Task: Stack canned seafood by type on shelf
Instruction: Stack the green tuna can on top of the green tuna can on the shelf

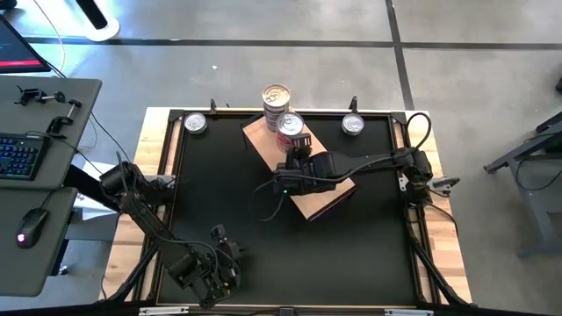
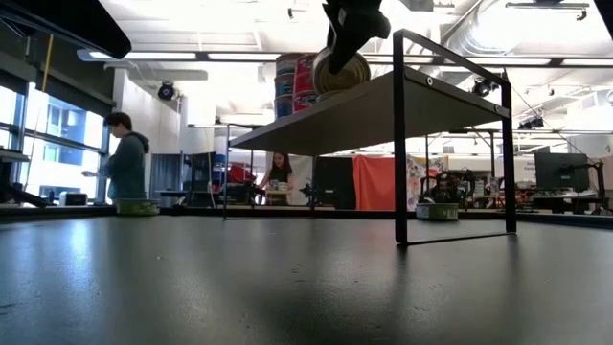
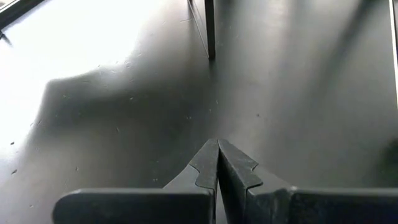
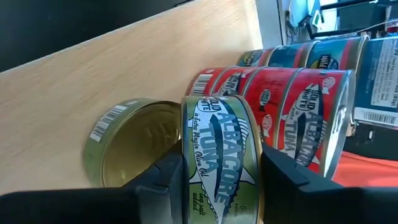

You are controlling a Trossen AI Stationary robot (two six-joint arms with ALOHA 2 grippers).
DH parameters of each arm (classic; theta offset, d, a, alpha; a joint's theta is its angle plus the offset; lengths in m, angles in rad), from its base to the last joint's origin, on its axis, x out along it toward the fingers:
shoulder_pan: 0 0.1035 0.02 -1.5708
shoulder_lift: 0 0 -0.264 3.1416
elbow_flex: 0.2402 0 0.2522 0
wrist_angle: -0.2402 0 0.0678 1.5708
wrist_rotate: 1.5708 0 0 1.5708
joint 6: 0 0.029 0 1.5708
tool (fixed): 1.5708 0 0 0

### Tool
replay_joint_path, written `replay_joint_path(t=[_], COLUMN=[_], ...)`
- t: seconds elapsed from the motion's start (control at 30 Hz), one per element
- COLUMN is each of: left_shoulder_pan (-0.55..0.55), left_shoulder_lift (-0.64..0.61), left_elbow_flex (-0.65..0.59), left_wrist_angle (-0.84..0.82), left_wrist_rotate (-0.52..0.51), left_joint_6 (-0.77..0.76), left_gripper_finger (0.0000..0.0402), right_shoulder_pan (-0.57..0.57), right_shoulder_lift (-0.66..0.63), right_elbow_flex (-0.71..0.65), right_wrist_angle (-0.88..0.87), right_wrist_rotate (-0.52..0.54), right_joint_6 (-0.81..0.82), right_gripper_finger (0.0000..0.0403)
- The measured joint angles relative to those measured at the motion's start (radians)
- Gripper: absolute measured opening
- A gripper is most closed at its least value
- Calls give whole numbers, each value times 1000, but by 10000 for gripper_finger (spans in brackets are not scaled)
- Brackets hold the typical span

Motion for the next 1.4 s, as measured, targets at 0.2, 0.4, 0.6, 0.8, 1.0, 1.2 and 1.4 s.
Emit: replay_joint_path(t=[0.2,0.4,0.6,0.8,1.0,1.2,1.4], left_shoulder_pan=[0,0,0,0,0,0,0], left_shoulder_lift=[0,0,0,0,0,0,0], left_elbow_flex=[0,0,0,0,0,0,0], left_wrist_angle=[0,0,0,0,0,0,0], left_wrist_rotate=[1,3,2,3,2,2,2], left_joint_6=[0,0,0,0,0,0,0], left_gripper_finger=[0,0,0,0,0,0,0], right_shoulder_pan=[1,1,1,0,0,0,0], right_shoulder_lift=[0,0,0,0,0,0,0], right_elbow_flex=[0,0,0,0,0,0,0], right_wrist_angle=[-2,-7,-75,-80,-78,-63,-64], right_wrist_rotate=[14,18,23,23,23,23,-6], right_joint_6=[12,5,13,63,79,75,72], right_gripper_finger=[127,127,127,127,129,184,247])
